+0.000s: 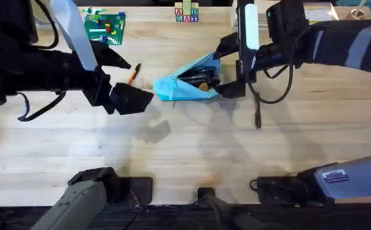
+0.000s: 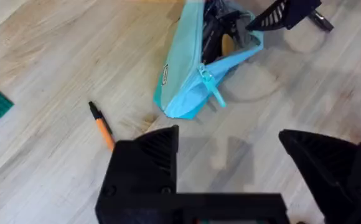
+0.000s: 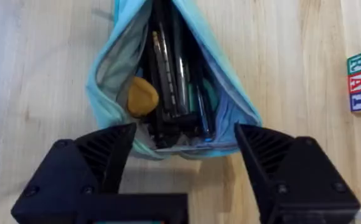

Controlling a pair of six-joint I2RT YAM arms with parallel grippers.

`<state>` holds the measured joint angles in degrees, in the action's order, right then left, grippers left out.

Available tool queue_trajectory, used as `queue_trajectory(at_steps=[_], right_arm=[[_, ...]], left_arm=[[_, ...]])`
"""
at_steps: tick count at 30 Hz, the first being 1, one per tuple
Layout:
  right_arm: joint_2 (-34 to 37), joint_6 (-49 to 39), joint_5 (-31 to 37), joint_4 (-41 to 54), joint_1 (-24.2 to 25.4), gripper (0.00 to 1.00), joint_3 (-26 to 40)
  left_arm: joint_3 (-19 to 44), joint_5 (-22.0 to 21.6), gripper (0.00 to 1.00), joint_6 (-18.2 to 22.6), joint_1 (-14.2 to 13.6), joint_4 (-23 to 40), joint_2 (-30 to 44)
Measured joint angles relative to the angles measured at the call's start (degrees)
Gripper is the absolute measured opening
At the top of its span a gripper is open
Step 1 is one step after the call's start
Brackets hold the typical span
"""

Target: Unzip the bag, pick up the pens from the table one at a time and place them inside, then zip the bag closed.

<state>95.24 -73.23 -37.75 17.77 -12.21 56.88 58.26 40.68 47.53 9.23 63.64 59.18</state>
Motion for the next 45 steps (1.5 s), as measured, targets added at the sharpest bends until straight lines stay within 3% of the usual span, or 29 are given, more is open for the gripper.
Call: queue_trajectory(at_steps=[11, 20, 32, 45], right_arm=[[0.00, 0.27, 0.01, -0.03, 0.00, 0.996, 0.20], [-0.99, 8.46, 0.01, 0.31, -0.02, 0.995, 0.20], [-13.47, 29.38, 5.76, 1.81, -0.15, 0.996, 0.20], [-29.19, 42.09, 16.64, 17.52, -0.17, 0.996, 0.20]], left_arm=[[0.00, -0.01, 0.994, 0.00, 0.00, 0.02, 0.00], [0.00, -0.01, 0.994, 0.00, 0.00, 0.02, 0.02], [0.00, -0.01, 0.994, 0.00, 0.00, 0.02, 0.02], [0.00, -0.01, 0.994, -0.01, 0.00, 0.02, 0.01]])
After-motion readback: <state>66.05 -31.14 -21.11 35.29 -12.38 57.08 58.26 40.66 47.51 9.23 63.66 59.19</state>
